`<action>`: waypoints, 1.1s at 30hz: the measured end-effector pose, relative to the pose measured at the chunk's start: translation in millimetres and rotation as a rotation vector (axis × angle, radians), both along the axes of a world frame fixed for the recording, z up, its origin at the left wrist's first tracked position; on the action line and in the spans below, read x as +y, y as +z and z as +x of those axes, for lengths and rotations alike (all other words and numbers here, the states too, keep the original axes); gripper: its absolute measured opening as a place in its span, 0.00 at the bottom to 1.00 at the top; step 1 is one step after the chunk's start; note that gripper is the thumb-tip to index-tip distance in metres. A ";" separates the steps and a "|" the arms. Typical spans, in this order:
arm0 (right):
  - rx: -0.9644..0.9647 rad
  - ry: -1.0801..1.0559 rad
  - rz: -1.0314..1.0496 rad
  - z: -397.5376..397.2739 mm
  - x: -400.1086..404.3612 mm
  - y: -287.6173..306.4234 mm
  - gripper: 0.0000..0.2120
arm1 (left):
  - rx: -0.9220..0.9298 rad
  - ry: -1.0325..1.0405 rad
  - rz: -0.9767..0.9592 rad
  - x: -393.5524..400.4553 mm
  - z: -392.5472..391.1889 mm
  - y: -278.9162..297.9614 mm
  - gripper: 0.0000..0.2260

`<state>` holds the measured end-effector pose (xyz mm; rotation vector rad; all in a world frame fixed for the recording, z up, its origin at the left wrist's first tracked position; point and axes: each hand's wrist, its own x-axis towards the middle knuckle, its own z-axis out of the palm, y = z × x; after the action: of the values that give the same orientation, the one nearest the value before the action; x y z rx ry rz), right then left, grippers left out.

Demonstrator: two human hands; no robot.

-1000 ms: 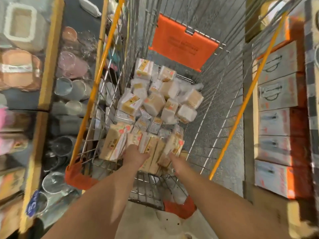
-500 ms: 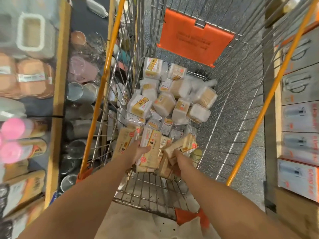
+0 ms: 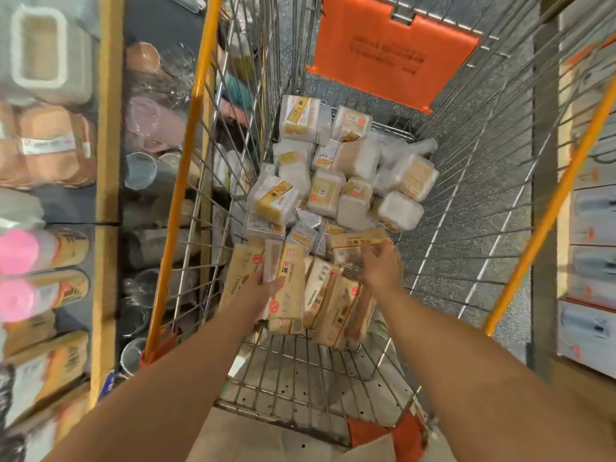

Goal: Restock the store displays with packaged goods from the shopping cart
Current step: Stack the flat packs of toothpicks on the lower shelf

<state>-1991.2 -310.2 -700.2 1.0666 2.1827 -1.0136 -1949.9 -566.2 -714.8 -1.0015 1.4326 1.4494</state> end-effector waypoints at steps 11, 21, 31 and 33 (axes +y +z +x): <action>-0.338 0.965 -0.030 12.1 -5.8 2.7 0.28 | -0.051 0.016 -0.050 12.8 -5.5 26.9 0.19; -0.279 0.885 -0.250 15.0 -8.9 13.7 0.25 | 0.110 -0.058 -0.078 10.6 -8.6 48.8 0.25; -0.004 0.208 -0.444 -49.4 22.6 89.6 0.12 | 0.159 0.189 0.032 14.0 -35.5 81.7 0.04; -0.038 0.235 -0.483 -56.5 26.1 104.3 0.10 | 0.189 0.150 0.111 12.4 -36.5 86.6 0.09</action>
<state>-2047.7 -284.1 -595.8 0.5881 1.8400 -1.3039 -1986.4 -553.8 -628.2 -0.9393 1.4156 1.7533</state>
